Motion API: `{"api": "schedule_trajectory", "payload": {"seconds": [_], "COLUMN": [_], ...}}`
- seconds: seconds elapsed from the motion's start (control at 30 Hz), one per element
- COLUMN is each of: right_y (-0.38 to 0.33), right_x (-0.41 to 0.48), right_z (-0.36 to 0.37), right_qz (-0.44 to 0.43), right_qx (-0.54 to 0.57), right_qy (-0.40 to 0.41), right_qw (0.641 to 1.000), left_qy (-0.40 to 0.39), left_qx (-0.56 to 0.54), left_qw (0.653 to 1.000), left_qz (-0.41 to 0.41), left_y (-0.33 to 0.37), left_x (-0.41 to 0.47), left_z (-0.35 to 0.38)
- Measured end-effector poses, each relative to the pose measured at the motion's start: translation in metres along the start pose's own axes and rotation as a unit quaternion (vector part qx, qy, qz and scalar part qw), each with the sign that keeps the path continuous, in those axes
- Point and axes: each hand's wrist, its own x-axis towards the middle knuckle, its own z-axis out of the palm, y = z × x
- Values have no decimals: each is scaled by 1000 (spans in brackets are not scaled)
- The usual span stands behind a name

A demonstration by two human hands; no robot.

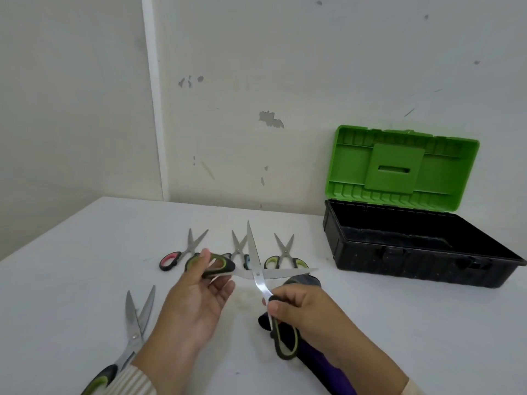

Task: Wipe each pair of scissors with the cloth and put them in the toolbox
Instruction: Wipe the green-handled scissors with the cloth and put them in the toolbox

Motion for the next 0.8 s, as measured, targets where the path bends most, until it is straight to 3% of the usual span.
{"api": "schedule_trajectory", "payload": {"seconds": [0.2,0.3,0.37,0.47,0.53,0.6,0.67,0.8], "right_y": [-2,-1,0,7,7,8,6,2], "right_x": [1,1,2,5,7,8,6,-2], "right_z": [-6,-4,-5,-12,-19,-20,-19,-35], "right_qz": [18,18,21,-34,-144,-219,-217,-206], "right_qx": [56,67,49,-98,-280,-375,-413,-400], "right_qy": [105,128,134,197,223,181,150,164], "right_qw": [993,989,990,975,923,882,872,878], "left_qy": [-62,-133,-135,-119,-119,-128,-141,-160], "left_qx": [106,151,147,151,171,196,211,216], "left_qw": [992,977,978,979,975,969,964,961], "left_qz": [-40,-63,-69,-72,-77,-81,-81,-59], "left_y": [-20,-37,-39,-33,-31,-30,-29,-26], "left_x": [-14,-26,-27,-23,-23,-26,-29,-35], "left_z": [7,15,16,14,14,13,13,23]}}
